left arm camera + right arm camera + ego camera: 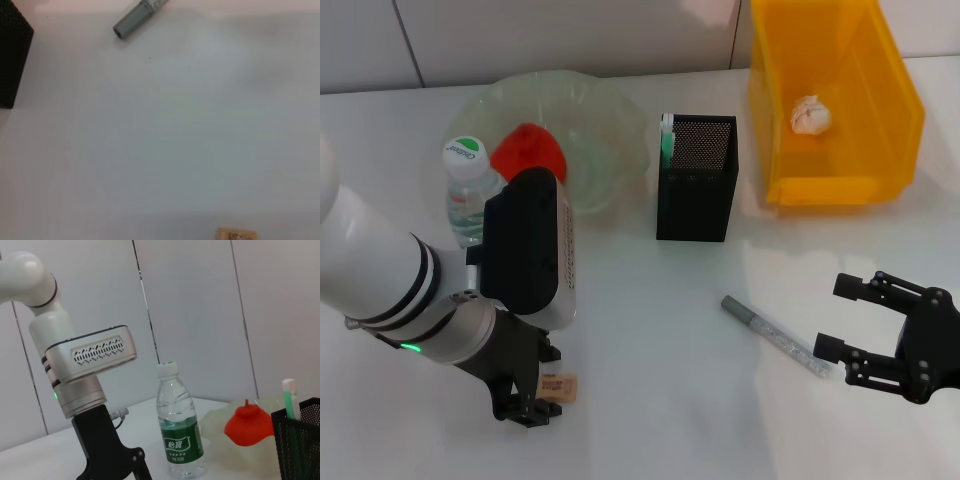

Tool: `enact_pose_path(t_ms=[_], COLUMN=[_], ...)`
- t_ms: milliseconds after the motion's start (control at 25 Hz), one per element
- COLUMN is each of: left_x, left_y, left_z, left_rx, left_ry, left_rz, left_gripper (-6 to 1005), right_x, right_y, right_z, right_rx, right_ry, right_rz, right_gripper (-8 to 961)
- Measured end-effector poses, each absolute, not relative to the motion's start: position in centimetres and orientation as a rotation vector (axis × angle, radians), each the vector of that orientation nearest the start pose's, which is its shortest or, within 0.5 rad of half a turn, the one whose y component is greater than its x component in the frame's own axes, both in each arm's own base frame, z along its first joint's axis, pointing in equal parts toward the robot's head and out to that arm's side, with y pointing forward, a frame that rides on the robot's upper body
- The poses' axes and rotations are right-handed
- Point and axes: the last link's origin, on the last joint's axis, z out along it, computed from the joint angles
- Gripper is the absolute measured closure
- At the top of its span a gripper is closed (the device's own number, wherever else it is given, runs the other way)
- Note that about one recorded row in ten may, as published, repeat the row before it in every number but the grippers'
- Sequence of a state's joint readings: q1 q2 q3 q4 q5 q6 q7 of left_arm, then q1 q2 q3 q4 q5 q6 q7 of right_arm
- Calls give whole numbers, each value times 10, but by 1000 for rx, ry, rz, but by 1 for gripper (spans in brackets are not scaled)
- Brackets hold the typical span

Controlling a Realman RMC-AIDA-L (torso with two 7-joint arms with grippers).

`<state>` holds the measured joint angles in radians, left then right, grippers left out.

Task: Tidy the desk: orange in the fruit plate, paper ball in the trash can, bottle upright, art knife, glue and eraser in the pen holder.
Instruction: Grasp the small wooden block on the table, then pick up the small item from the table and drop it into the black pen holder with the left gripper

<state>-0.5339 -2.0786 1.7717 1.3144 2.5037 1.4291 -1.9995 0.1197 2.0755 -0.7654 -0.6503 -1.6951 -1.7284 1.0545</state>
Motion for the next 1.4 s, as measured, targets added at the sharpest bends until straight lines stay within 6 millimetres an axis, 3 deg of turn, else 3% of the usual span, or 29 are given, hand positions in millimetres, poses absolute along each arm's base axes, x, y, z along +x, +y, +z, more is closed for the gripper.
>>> enact_pose_path(t_ms=[760, 920, 1160, 1200, 1400], left_x=[-180, -163, -158, -149, -140], left_y=[305, 302, 302, 301, 303], left_z=[-78, -71, -67, -62, -56], left_rx=[-3000, -2974, -2975, -2967, -2965], left_ry=[184, 258, 273, 298, 312], left_rz=[765, 701, 689, 630, 550], left_gripper=[618, 700, 725, 725, 724], right_x=[329, 329, 329, 329, 332], right_y=[211, 210, 210, 211, 211], right_z=[16, 16, 16, 17, 21], right_rx=[-2488, -2488, -2490, -2489, -2471], right_ry=[564, 567, 571, 574, 577], right_rz=[913, 913, 919, 919, 912], right_gripper=[161, 161, 162, 162, 162])
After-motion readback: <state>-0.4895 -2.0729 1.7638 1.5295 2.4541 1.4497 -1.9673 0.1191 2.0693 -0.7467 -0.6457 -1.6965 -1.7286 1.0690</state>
